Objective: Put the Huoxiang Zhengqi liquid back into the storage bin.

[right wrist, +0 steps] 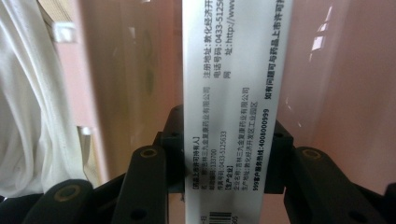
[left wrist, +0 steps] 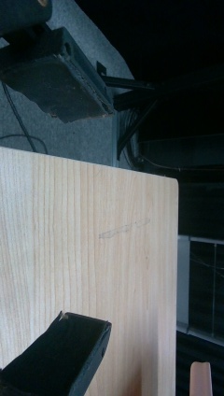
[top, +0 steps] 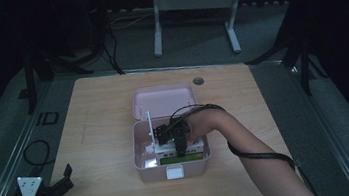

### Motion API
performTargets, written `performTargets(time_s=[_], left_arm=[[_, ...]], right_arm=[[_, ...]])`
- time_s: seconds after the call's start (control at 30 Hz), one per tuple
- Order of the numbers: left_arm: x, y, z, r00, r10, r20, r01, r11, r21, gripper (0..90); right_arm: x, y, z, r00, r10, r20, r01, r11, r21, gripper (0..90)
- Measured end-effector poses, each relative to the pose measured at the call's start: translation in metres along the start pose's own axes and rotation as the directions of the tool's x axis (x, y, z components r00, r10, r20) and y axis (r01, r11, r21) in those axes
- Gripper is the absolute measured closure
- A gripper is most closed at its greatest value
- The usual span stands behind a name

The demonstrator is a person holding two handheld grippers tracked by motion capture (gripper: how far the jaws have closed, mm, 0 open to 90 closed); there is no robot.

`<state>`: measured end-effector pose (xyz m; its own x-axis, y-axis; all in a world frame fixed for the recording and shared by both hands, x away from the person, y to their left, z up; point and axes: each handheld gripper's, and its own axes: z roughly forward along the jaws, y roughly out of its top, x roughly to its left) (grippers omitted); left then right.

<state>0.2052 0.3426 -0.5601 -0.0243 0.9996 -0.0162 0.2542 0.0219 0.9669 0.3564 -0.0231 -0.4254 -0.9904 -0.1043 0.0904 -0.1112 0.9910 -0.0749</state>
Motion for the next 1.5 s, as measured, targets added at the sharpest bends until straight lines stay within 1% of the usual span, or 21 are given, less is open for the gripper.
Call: performTargets(time_s=[0.03, 0.07, 0.2, 0.3, 0.67, 0.73, 0.77, 0.83, 0.97, 1.1, 1.23, 1.3, 1.33, 1.5], left_arm=[[0.0, 0.0, 0.0, 1.0, 0.0, 0.0, 0.0, 1.0, 0.0, 1.5], [0.0, 0.0, 0.0, 1.0, 0.001, 0.0, -0.001, 1.0, 0.0, 1.5], [0.0, 0.0, 0.0, 1.0, 0.002, 0.0, -0.002, 1.0, 0.0, 1.5], [0.0, 0.0, 0.0, 1.0, 0.003, -0.001, -0.003, 1.0, 0.0, 1.5], [0.0, 0.0, 0.0, 1.0, 0.002, 0.0, -0.002, 1.0, 0.0, 1.5], [0.0, 0.0, 0.0, 1.0, 0.004, 0.001, -0.004, 1.0, 0.001, 1.5], [0.0, 0.0, 0.0, 1.0, 0.004, 0.001, -0.004, 1.0, 0.001, 1.5], [0.0, 0.0, 0.0, 1.0, 0.004, 0.0, -0.004, 1.0, 0.001, 1.5], [0.0, 0.0, 0.0, 1.0, 0.004, 0.0, -0.004, 1.0, 0.001, 1.5], [-0.001, 0.0, 0.0, 1.0, 0.005, 0.0, -0.005, 1.0, 0.002, 1.5], [0.0, 0.0, 0.0, 1.0, 0.003, 0.001, -0.003, 1.0, 0.002, 1.5], [-0.001, 0.0, 0.001, 1.0, 0.004, 0.001, -0.004, 1.0, 0.002, 1.5], [-0.001, 0.0, 0.001, 1.0, 0.005, 0.001, -0.005, 1.0, 0.003, 1.5], [-0.001, 0.0, 0.001, 1.0, 0.006, 0.0, -0.006, 1.0, 0.004, 1.6]], right_arm=[[0.0, 0.0, 0.0, 1.0, 0.0, 0.0, 0.0, 1.0, 0.0, 62.4], [-0.001, -0.001, 0.006, 1.0, 0.002, -0.006, -0.002, 1.0, 0.0, 62.4], [-0.002, -0.002, 0.015, 0.9999, 0.005, -0.012, -0.005, 1.0, 0.001, 62.4], [-0.002, -0.003, 0.02, 0.9998, 0.004, -0.017, -0.004, 1.0, 0.001, 62.4], [-0.005, -0.005, 0.032, 0.9998, 0.013, -0.015, -0.013, 1.0, -0.005, 62.4], [-0.005, -0.005, 0.038, 0.9998, 0.01, -0.017, -0.01, 1.0, 0.006, 62.4], [-0.005, -0.005, 0.039, 0.9998, 0.008, -0.015, -0.008, 1.0, 0.004, 62.3], [-0.006, -0.006, 0.039, 0.9998, 0.012, -0.017, -0.013, 1.0, -0.008, 62.3], [-0.006, -0.007, 0.039, 0.9998, 0.011, -0.017, -0.012, 1.0, -0.01, 62.0], [-0.006, -0.006, 0.039, 0.9997, 0.011, -0.02, -0.011, 1.0, 0.005, 61.4], [-0.006, -0.006, 0.036, 0.9998, 0.008, -0.018, -0.008, 1.0, 0.009, 60.2], [-0.007, -0.007, 0.031, 0.9994, 0.025, -0.024, -0.025, 1.0, -0.002, 58.5], [-0.007, -0.007, 0.028, 0.9996, 0.024, -0.015, -0.024, 1.0, -0.007, 57.1], [-0.005, -0.01, 0.007, 0.9992, 0.039, -0.011, -0.04, 0.999, -0.035, 52.9]])
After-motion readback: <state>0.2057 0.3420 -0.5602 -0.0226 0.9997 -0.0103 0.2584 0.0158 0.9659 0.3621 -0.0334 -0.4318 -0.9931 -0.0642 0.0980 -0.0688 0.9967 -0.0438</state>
